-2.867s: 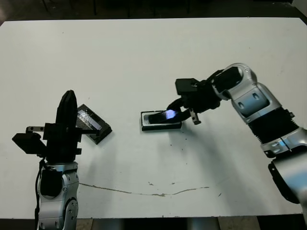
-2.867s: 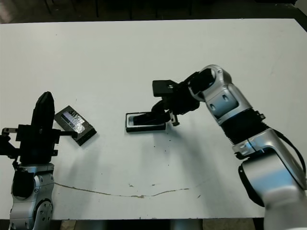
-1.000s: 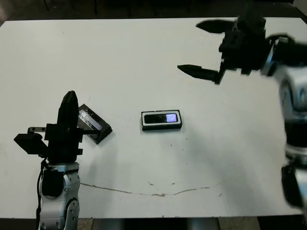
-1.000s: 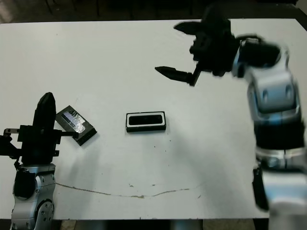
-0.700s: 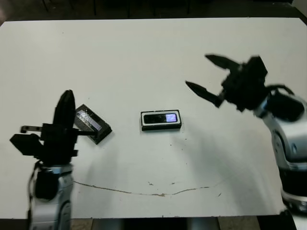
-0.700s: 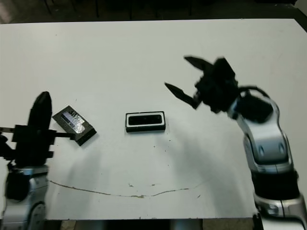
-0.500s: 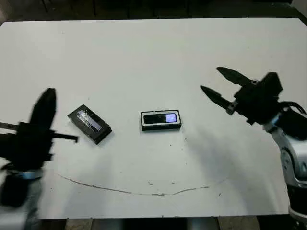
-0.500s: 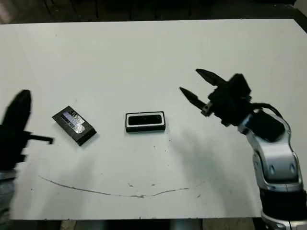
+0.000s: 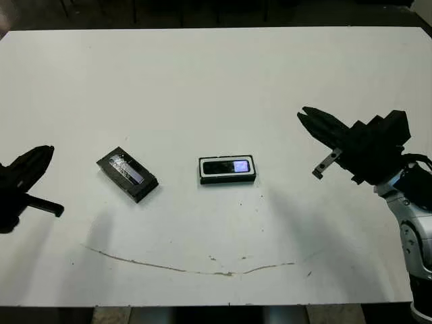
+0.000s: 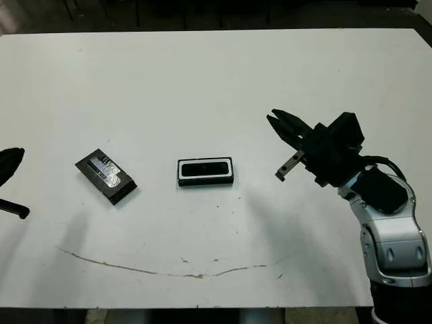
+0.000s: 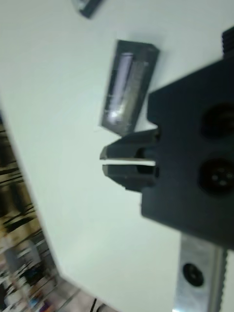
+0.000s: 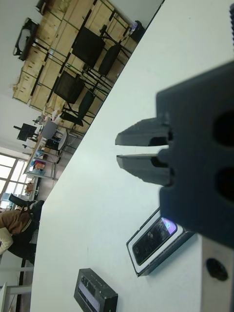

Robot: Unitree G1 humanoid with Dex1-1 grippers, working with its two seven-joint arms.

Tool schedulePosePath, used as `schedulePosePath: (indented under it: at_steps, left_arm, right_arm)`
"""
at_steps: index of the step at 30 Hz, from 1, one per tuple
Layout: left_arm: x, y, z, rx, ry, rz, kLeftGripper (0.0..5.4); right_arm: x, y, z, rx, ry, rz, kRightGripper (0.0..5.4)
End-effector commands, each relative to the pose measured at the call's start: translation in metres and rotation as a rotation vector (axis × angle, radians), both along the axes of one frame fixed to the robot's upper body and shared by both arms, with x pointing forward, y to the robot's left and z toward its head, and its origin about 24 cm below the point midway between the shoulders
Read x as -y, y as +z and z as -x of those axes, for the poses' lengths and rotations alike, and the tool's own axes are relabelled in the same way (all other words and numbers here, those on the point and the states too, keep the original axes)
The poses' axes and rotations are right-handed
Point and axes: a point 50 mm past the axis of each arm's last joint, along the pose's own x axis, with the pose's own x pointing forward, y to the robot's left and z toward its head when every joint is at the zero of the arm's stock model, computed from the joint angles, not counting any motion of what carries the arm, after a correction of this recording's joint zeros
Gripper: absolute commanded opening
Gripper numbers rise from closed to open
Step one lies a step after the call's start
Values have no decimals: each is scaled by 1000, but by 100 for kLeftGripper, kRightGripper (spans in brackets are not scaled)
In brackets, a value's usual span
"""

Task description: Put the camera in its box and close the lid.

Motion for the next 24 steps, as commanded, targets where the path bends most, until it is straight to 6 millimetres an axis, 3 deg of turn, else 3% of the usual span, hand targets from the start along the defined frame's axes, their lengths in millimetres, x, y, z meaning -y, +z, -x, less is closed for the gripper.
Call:
schedulePosePath:
  at_steps: [1,10,24]
  left_arm:
    - [-2,-7,-7,-131,-38,-10,0]
    - [4,-31,-22,-357,-26,89,0]
    - [6,-46,-38,-552,1,88,0]
  right_arm:
    - [4,0,0,-28,-7,-8,2]
    - [3,10,-1,-20,-10,-17,2]
    - [1,15,-1,-16,-6,-16,2]
